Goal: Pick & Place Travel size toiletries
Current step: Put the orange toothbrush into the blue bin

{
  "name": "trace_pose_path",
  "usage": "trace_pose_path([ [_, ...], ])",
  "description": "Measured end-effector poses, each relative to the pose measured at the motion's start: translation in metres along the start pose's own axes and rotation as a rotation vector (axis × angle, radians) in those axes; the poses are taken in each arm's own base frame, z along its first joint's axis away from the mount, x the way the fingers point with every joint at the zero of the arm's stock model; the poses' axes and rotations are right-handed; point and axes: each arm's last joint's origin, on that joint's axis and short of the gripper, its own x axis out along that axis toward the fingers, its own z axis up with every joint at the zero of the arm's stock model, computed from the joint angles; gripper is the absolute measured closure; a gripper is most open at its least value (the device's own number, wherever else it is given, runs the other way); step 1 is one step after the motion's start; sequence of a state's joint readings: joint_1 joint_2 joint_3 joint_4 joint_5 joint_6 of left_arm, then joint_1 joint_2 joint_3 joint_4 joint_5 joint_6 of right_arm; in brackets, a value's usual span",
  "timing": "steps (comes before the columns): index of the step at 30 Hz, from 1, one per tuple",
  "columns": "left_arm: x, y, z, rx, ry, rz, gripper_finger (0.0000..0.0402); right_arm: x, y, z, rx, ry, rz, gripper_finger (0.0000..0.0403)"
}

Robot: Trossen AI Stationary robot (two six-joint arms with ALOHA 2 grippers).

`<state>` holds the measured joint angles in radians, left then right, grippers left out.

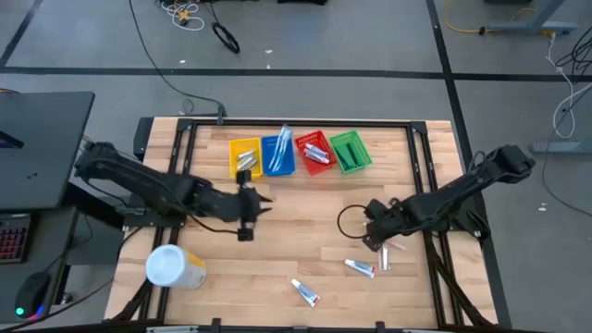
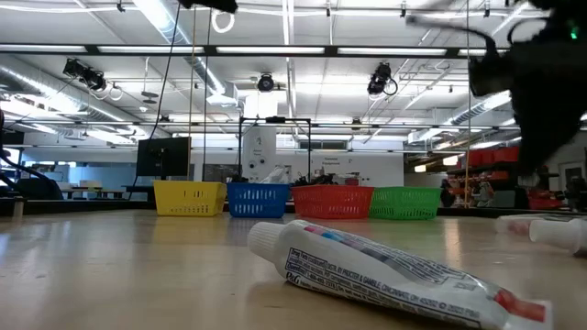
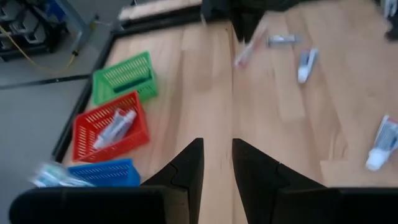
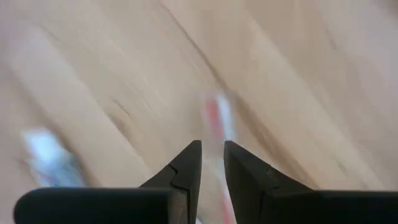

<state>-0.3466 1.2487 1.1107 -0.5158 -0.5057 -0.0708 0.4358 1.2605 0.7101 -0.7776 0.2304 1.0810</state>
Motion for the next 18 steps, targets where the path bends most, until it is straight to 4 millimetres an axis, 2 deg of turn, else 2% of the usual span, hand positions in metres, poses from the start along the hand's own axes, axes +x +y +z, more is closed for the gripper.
trace_pose_path([
  [3,-0.018,0.010,0.000,-0.023,-0.045,-0.003,0.0308,-0.009,0.003,0.008,-0.010,-0.124,0.068,0.0327],
  [6,-0.024,0.014,-0.010,-0.046,-0.047,-0.004,0.0308,-0.010,-0.001,0.008,-0.060,-0.088,0.059,0.0327],
  [9,-0.020,0.013,-0.026,-0.092,-0.027,-0.003,0.0308,-0.005,-0.008,0.003,-0.079,0.019,0.017,0.0327],
  [14,-0.006,0.007,-0.051,-0.148,0.001,-0.004,0.0308,0.012,-0.009,-0.003,-0.101,0.177,0.086,0.0308],
  [18,0.000,0.003,-0.057,-0.170,-0.027,-0.032,0.0308,0.021,-0.014,-0.006,-0.127,0.197,0.051,0.0275],
])
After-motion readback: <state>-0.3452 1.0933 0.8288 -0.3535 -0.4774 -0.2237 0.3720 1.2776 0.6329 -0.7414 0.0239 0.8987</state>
